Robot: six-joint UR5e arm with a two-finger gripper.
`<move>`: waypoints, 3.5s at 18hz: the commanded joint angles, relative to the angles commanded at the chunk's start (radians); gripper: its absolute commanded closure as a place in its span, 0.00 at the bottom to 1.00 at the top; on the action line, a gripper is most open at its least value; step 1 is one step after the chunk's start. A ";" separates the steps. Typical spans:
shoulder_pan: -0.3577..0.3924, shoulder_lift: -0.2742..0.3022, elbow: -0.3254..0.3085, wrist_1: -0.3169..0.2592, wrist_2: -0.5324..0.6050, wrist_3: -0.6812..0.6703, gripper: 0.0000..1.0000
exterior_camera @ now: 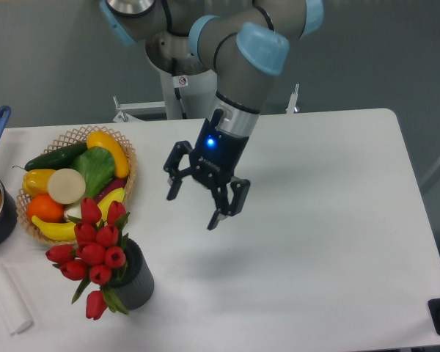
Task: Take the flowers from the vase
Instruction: 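Move the open gripper toward the tulip stems above the black vase, then lower the gripper around the tulip stems at the vase rim, then close the gripper on the red tulip stems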
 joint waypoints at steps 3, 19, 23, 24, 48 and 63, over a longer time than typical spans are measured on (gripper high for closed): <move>-0.014 -0.020 0.012 0.000 -0.078 0.028 0.00; -0.067 -0.137 0.077 0.025 -0.160 0.034 0.00; -0.092 -0.179 0.106 0.028 -0.160 0.035 0.00; -0.098 -0.186 0.112 0.028 -0.160 0.034 0.00; -0.118 -0.229 0.152 0.035 -0.183 0.031 0.63; -0.115 -0.190 0.144 0.034 -0.232 0.022 0.69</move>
